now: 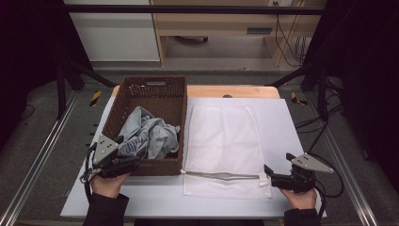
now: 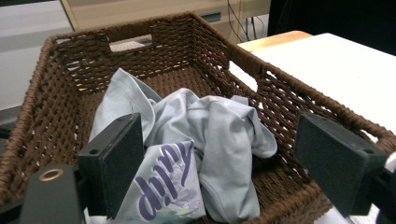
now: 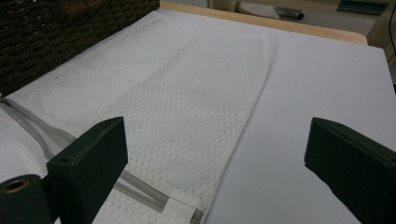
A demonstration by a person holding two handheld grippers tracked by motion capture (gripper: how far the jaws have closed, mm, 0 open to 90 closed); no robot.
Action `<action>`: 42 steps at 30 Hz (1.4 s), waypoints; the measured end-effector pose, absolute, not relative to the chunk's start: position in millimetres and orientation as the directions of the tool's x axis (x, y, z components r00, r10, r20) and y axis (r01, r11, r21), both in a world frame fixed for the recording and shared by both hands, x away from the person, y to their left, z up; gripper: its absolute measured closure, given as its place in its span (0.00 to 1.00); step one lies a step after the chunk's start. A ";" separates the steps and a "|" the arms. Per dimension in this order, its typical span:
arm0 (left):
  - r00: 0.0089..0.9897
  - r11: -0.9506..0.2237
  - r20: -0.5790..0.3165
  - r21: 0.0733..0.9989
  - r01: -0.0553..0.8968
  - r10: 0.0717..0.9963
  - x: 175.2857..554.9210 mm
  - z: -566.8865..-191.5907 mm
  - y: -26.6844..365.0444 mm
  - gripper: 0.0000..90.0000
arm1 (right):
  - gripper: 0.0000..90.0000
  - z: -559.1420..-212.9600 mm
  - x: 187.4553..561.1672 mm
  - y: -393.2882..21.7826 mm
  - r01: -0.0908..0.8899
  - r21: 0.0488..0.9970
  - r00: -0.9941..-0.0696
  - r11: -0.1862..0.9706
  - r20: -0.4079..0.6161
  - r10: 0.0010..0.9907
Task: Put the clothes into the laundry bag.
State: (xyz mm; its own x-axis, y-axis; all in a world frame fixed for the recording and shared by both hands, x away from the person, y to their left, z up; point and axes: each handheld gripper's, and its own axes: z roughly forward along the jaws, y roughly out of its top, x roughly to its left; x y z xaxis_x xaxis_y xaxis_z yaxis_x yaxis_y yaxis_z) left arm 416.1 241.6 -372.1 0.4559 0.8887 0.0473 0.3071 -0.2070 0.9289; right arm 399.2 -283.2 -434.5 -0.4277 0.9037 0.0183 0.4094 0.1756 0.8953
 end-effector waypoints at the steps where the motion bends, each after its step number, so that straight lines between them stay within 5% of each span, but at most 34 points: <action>1: 0.457 -0.201 0.042 0.931 0.304 0.889 416.8 -371.0 241.8 0.18 | 0.07 -434.3 399.1 -282.1 0.408 0.895 -0.428 0.179 0.014 0.904; 22: 0.464 -0.305 0.166 0.921 0.243 0.870 470.8 -345.5 230.2 0.18 | 0.06 -428.4 399.7 -271.8 0.409 0.891 -0.440 0.195 0.006 0.898; 31: 0.422 -0.418 0.263 0.846 0.331 0.868 509.5 -364.3 233.8 0.19 | 0.06 -429.9 400.5 -277.2 0.425 0.886 -0.427 0.186 0.015 0.904; 42: 0.485 -0.494 0.251 0.726 0.478 0.838 535.6 -385.7 222.9 0.22 | 0.05 -430.9 401.5 -278.4 0.439 0.879 -0.423 0.186 0.019 0.906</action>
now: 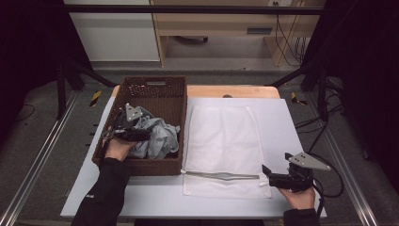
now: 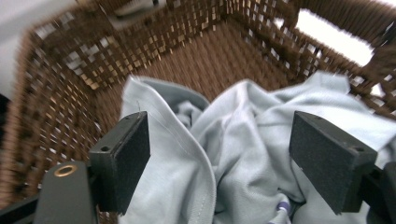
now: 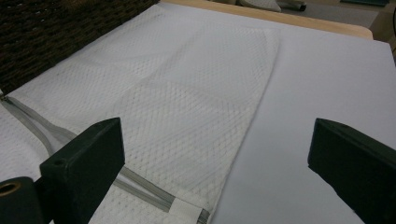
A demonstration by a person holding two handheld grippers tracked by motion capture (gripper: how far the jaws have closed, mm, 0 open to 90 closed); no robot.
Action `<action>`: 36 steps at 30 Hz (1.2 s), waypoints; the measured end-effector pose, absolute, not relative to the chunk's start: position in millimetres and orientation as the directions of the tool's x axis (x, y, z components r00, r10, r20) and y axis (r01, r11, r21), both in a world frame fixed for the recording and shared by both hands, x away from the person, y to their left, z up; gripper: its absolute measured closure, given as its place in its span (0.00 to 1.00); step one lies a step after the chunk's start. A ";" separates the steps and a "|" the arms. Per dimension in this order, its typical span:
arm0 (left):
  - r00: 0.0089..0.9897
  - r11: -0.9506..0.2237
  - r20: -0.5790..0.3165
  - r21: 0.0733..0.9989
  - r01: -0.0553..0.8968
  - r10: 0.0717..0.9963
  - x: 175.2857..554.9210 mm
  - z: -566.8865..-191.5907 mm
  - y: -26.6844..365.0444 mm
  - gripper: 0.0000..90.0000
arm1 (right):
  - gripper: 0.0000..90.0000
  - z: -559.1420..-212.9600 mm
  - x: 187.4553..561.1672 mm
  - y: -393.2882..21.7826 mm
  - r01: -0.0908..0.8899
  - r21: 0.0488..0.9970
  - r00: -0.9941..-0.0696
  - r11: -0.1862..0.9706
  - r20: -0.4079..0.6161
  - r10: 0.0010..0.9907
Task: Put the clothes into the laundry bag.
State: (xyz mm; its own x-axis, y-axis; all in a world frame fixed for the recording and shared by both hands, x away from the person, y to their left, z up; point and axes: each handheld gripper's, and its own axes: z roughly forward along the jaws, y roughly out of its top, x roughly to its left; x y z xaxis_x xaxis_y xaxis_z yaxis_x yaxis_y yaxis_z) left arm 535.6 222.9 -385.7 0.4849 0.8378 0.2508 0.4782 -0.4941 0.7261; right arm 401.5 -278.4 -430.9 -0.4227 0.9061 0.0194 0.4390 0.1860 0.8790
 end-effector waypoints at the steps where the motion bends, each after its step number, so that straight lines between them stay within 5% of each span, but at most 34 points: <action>1: 0.487 -0.495 0.244 0.715 0.494 0.839 538.1 -388.7 222.4 0.22 | 0.05 -431.0 401.5 -278.8 0.439 0.879 -0.422 0.187 0.018 0.906; 19: 0.511 -0.520 0.170 0.510 0.686 0.842 557.9 -419.2 215.8 0.26 | 0.04 -433.2 404.4 -284.1 0.462 0.870 -0.413 0.171 0.041 0.910; 28: 0.508 -0.472 0.029 0.417 0.776 0.861 564.1 -425.6 218.2 0.47 | 0.04 -435.6 405.2 -286.8 0.473 0.865 -0.406 0.168 0.044 0.913; 36: 0.509 -0.483 0.022 0.355 0.801 0.860 564.4 -426.3 215.8 0.76 | 0.05 -435.4 405.2 -287.1 0.476 0.863 -0.409 0.169 0.047 0.911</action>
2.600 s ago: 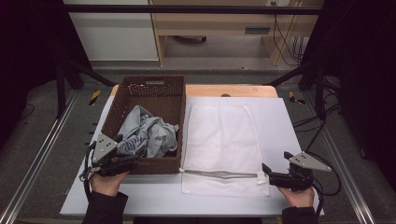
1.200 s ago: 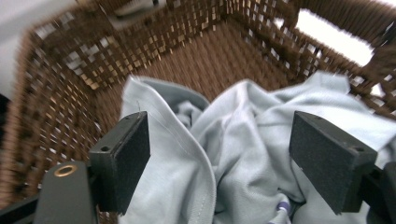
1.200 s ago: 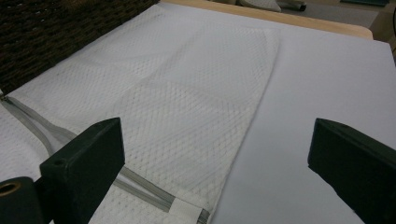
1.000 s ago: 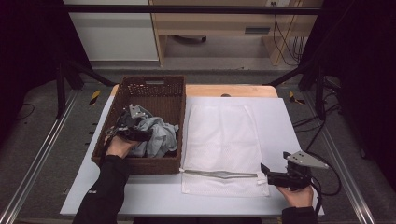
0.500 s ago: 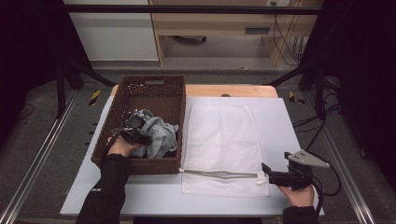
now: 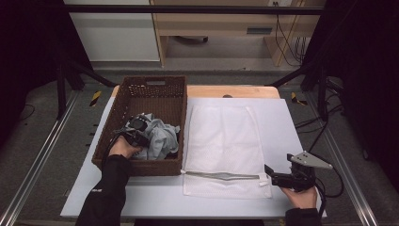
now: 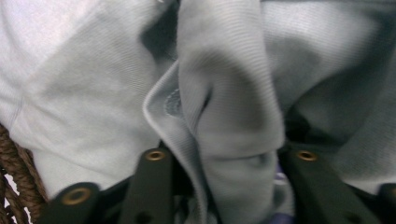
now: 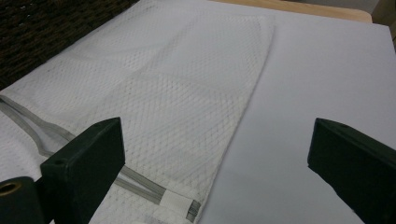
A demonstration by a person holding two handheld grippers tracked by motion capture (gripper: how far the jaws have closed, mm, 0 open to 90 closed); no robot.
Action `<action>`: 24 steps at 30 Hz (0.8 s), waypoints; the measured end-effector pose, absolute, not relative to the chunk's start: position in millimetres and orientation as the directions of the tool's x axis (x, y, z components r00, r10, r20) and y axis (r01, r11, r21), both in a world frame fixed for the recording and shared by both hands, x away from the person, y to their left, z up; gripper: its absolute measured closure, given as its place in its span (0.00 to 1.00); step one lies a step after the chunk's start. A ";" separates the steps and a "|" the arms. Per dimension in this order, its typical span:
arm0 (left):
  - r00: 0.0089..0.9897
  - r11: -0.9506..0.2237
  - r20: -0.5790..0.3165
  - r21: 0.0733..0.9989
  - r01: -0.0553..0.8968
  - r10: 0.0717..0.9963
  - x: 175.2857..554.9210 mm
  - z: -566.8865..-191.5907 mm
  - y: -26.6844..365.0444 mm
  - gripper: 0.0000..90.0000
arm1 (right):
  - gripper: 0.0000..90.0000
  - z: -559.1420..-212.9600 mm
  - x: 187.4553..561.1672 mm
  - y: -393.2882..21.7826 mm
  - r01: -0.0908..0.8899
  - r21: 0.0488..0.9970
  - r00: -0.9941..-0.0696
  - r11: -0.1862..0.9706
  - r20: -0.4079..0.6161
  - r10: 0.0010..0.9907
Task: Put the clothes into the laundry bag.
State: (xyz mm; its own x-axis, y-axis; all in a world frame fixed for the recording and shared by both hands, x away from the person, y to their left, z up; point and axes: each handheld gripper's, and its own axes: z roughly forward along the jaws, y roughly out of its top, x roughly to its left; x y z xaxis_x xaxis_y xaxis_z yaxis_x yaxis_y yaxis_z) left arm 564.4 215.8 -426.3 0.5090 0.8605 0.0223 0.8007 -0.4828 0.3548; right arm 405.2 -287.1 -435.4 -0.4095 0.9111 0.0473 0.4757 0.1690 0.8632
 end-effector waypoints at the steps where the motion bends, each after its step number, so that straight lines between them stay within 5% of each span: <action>1: 0.506 -0.481 0.024 0.354 0.802 0.862 564.3 -425.9 216.0 0.79 | 0.05 -435.4 405.3 -287.2 0.476 0.863 -0.409 0.167 0.049 0.911; 8: 0.492 -0.459 0.024 0.404 0.791 0.870 561.4 -419.7 218.5 0.85 | 0.06 -434.5 404.3 -290.3 0.474 0.867 -0.408 0.157 0.058 0.911; 24: 0.449 -0.312 0.053 0.791 0.526 0.892 533.9 -378.3 234.4 0.86 | 0.08 -432.7 403.3 -295.1 0.470 0.872 -0.408 0.137 0.077 0.910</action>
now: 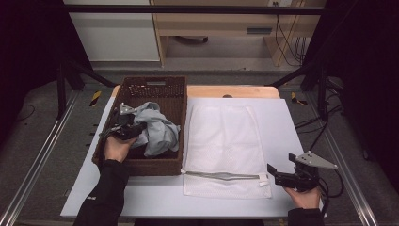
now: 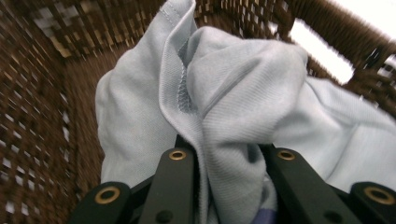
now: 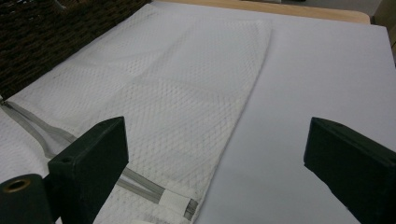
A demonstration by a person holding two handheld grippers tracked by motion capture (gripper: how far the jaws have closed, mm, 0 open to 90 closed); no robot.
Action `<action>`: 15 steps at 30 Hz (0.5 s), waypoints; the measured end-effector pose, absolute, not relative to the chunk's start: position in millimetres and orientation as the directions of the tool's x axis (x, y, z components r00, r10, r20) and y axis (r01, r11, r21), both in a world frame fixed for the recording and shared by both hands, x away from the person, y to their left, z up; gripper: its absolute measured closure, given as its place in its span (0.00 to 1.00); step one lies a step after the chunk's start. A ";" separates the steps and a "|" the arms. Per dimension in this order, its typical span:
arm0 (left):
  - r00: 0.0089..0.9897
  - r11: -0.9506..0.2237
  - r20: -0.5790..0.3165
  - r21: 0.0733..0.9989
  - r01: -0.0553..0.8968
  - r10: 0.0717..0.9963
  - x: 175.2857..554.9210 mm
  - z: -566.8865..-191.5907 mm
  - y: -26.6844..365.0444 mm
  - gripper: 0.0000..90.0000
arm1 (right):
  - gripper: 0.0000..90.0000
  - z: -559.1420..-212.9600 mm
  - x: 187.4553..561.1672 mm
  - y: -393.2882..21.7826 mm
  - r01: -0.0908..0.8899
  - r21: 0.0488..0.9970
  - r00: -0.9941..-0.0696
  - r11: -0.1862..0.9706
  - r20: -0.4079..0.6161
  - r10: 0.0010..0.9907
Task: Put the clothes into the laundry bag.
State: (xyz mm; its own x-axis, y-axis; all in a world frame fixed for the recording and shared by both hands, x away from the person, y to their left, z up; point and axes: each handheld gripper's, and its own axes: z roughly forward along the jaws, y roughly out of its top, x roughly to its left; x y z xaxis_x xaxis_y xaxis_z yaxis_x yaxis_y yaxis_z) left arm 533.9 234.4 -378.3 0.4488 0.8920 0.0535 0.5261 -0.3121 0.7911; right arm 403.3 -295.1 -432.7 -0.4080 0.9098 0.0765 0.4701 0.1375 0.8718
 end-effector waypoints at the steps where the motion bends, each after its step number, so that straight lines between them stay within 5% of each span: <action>1: 0.446 -0.303 0.055 0.807 0.507 0.893 532.2 -376.1 235.1 0.86 | 0.08 -432.6 403.3 -295.2 0.470 0.872 -0.406 0.136 0.077 0.911; 15: 0.402 -0.111 -0.005 0.958 0.265 0.916 499.3 -330.6 245.7 0.86 | 0.08 -432.3 402.5 -296.0 0.466 0.875 -0.409 0.133 0.079 0.909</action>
